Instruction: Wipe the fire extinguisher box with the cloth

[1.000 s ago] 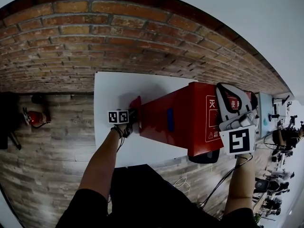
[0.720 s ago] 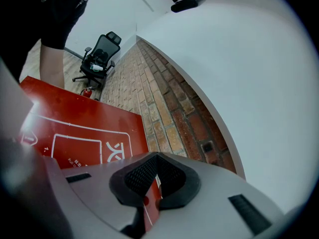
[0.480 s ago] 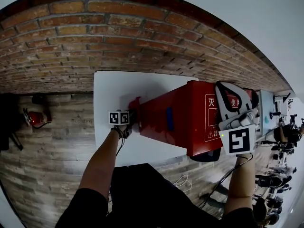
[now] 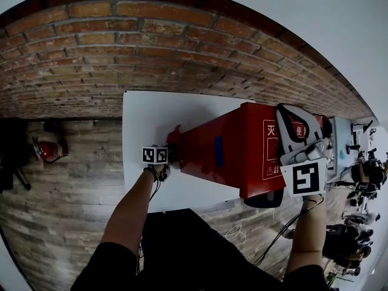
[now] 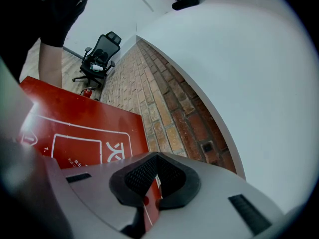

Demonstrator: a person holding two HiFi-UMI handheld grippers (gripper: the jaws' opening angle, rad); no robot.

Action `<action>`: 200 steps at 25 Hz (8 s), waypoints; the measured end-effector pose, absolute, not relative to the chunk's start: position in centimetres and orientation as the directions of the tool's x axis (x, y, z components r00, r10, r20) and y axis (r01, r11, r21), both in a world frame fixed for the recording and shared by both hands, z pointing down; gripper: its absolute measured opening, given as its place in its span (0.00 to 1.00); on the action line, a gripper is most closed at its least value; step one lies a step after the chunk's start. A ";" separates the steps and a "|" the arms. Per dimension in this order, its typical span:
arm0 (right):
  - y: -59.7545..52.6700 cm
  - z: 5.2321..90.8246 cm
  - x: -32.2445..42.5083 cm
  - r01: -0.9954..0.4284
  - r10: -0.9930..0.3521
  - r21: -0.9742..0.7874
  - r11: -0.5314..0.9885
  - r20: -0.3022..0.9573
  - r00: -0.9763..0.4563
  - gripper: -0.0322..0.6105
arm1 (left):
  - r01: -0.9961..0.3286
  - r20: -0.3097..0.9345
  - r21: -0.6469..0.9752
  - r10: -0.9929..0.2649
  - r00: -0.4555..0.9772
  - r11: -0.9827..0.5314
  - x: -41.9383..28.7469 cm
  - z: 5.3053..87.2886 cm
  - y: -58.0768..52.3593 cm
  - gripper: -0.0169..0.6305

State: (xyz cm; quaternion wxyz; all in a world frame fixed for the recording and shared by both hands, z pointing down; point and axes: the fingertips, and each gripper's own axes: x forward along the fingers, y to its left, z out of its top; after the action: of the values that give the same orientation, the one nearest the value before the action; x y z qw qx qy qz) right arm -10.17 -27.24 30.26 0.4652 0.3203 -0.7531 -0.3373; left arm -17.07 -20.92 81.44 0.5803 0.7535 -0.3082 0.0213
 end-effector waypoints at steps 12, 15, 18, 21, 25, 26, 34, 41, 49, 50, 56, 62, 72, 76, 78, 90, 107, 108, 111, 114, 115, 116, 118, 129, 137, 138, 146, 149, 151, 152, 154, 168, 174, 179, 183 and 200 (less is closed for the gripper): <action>-27.2 30.2 -10.2 -0.167 -0.795 0.808 0.565 0.480 -0.369 0.08 | -0.485 0.387 0.861 -0.426 0.818 -0.149 -16.7 81.2 -18.7 0.11; -27.2 30.2 -10.3 -0.167 -0.797 0.808 0.565 0.482 -0.364 0.08 | -0.493 0.393 0.855 -0.420 0.818 -0.159 -16.7 81.3 -18.3 0.11; -27.2 30.2 -10.2 -0.167 -0.798 0.808 0.564 0.482 -0.362 0.08 | -0.498 0.400 0.853 -0.418 0.816 -0.156 -16.6 81.3 -18.1 0.11; -27.2 30.2 -10.2 -0.166 -0.797 0.808 0.565 0.482 -0.364 0.08 | -0.491 0.402 0.858 -0.398 0.825 -0.153 -16.4 81.6 -17.1 0.11; -27.2 30.2 -10.3 -0.170 -0.797 0.808 0.564 0.479 -0.367 0.08 | -0.478 0.393 0.864 -0.385 0.835 -0.157 -16.1 81.7 -15.6 0.11; -27.3 30.2 -10.3 -0.171 -0.798 0.808 0.564 0.479 -0.367 0.08 | -0.474 0.388 0.866 -0.385 0.837 -0.158 -16.0 81.7 -15.3 0.11; -27.3 30.2 -10.3 -0.168 -0.798 0.810 0.562 0.478 -0.366 0.08 | -0.466 0.375 0.867 -0.382 0.845 -0.180 -15.9 81.6 -14.4 0.11; -27.3 30.2 -10.2 -0.168 -0.799 0.810 0.561 0.478 -0.365 0.08 | -0.456 0.354 0.865 -0.393 0.849 -0.207 -15.8 79.9 -14.4 0.11; -27.2 30.1 -10.2 -0.173 -0.801 0.810 0.561 0.478 -0.361 0.08 | -0.436 0.315 0.868 -0.413 0.854 -0.238 -15.8 77.2 -14.5 0.11; -27.2 30.1 -10.2 -0.172 -0.801 0.810 0.561 0.478 -0.361 0.08 | -0.435 0.313 0.867 -0.415 0.854 -0.242 -15.8 76.9 -14.5 0.11; -27.3 30.1 -10.3 -0.173 -0.800 0.810 0.560 0.475 -0.365 0.08 | -0.428 0.295 0.866 -0.428 0.854 -0.258 -15.8 74.7 -14.6 0.11; -27.2 30.1 -10.3 -0.173 -0.800 0.811 0.559 0.473 -0.368 0.08 | -0.420 0.278 0.868 -0.440 0.854 -0.265 -15.8 72.7 -14.6 0.11; -27.2 30.0 -10.4 -0.174 -0.802 0.812 0.557 0.472 -0.365 0.08 | -0.427 0.285 0.865 -0.445 0.849 -0.263 -15.8 70.8 -14.6 0.11; -27.2 30.0 -10.4 -0.176 -0.802 0.811 0.557 0.472 -0.366 0.08 | -0.431 0.285 0.862 -0.447 0.848 -0.268 -15.8 70.1 -14.6 0.11; -27.2 30.0 -10.4 -0.178 -0.802 0.811 0.558 0.471 -0.367 0.08 | -0.430 0.282 0.861 -0.449 0.848 -0.271 -15.8 69.7 -14.6 0.11; -27.3 29.9 -10.3 -0.184 -0.805 0.813 0.552 0.463 -0.371 0.08 | -0.415 0.260 0.863 -0.452 0.854 -0.288 -15.8 67.0 -14.5 0.11; -27.3 29.7 -10.3 -0.184 -0.807 0.815 0.549 0.460 -0.371 0.08 | -0.377 0.215 0.876 -0.456 0.864 -0.301 -15.6 62.3 -14.3 0.11; -27.3 29.7 -10.3 -0.184 -0.807 0.815 0.549 0.460 -0.371 0.08 | -0.376 0.213 0.876 -0.455 0.864 -0.302 -15.6 62.0 -14.3 0.11; -27.3 29.7 -10.3 -0.184 -0.807 0.815 0.549 0.459 -0.371 0.08 | -0.375 0.210 0.874 -0.456 0.865 -0.308 -15.6 61.2 -14.4 0.11; -27.3 29.8 -10.3 -0.184 -0.807 0.815 0.549 0.460 -0.370 0.08 | -0.371 0.203 0.876 -0.461 0.864 -0.309 -15.7 60.6 -14.4 0.11; -27.3 29.8 -10.3 -0.184 -0.807 0.815 0.549 0.460 -0.370 0.08 | -0.369 0.200 0.876 -0.464 0.863 -0.310 -15.7 60.4 -14.4 0.11; -27.3 29.8 -10.3 -0.183 -0.807 0.816 0.549 0.460 -0.371 0.08 | -0.367 0.196 0.877 -0.465 0.863 -0.311 -15.7 60.1 -14.4 0.11; -27.3 29.7 -10.3 -0.183 -0.807 0.816 0.549 0.460 -0.371 0.08 | -0.359 0.188 0.879 -0.465 0.865 -0.313 -15.6 59.6 -14.3 0.11; -27.3 29.7 -10.4 -0.182 -0.806 0.816 0.549 0.459 -0.373 0.08 | -0.335 0.153 0.889 -0.485 0.861 -0.313 -15.6 56.7 -14.3 0.11; -27.2 29.7 -10.4 -0.182 -0.807 0.817 0.548 0.458 -0.374 0.08 | -0.335 0.143 0.887 -0.501 0.854 -0.318 -15.6 54.9 -14.2 0.11; -27.1 29.7 -10.4 -0.182 -0.807 0.817 0.547 0.458 -0.373 0.08 | -0.333 0.140 0.888 -0.502 0.853 -0.318 -15.6 54.6 -14.2 0.11; -27.0 29.6 -10.5 -0.180 -0.808 0.819 0.545 0.456 -0.373 0.08 | -0.303 0.096 0.891 -0.511 0.854 -0.339 -15.6 52.3 -14.1 0.11; -27.0 29.7 -10.4 -0.180 -0.808 0.819 0.545 0.456 -0.373 0.08 | -0.291 0.078 0.891 -0.516 0.853 -0.348 -15.6 51.4 -14.1 0.11; -27.0 29.7 -10.4 -0.181 -0.808 0.819 0.545 0.456 -0.373 0.08 | -0.284 0.066 0.891 -0.517 0.853 -0.354 -15.6 50.8 -14.1 0.11; -27.1 29.7 -10.4 -0.181 -0.808 0.819 0.545 0.456 -0.373 0.08 | -0.280 0.060 0.891 -0.518 0.853 -0.357 -15.6 50.6 -14.1 0.11; -27.0 29.7 -10.5 -0.180 -0.808 0.819 0.545 0.456 -0.373 0.08 | -0.273 0.051 0.892 -0.519 0.853 -0.361 -15.6 50.1 -14.1 0.11; -27.1 29.7 -10.5 -0.181 -0.808 0.818 0.545 0.456 -0.374 0.08 | -0.258 0.020 0.892 -0.537 0.843 -0.372 -15.6 47.3 -14.1 0.11; -27.1 29.6 -10.5 -0.181 -0.808 0.819 0.545 0.455 -0.374 0.08 | -0.270 0.024 0.889 -0.550 0.835 -0.371 -15.7 46.7 -13.9 0.11; -27.1 29.7 -10.5 -0.181 -0.808 0.818 0.546 0.456 -0.375 0.08 | -0.232 -0.044 0.881 -0.559 0.828 -0.413 -15.8 44.2 -13.7 0.11; -27.0 29.7 -10.5 -0.181 -0.808 0.818 0.545 0.456 -0.374 0.08 | -0.223 -0.066 0.874 -0.560 0.826 -0.432 -15.7 42.8 -13.7 0.11; -26.9 29.7 -10.4 -0.180 -0.807 0.819 0.545 0.453 -0.379 0.08 | -0.179 -0.149 0.850 -0.553 0.820 -0.495 -15.5 37.8 -13.8 0.11</action>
State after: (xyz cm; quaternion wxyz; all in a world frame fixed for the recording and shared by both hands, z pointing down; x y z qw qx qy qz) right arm -10.44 -26.93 29.67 0.4513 0.3270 -0.7541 -0.3474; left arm -15.49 -13.77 37.82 0.4525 0.8397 -0.2180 -0.2064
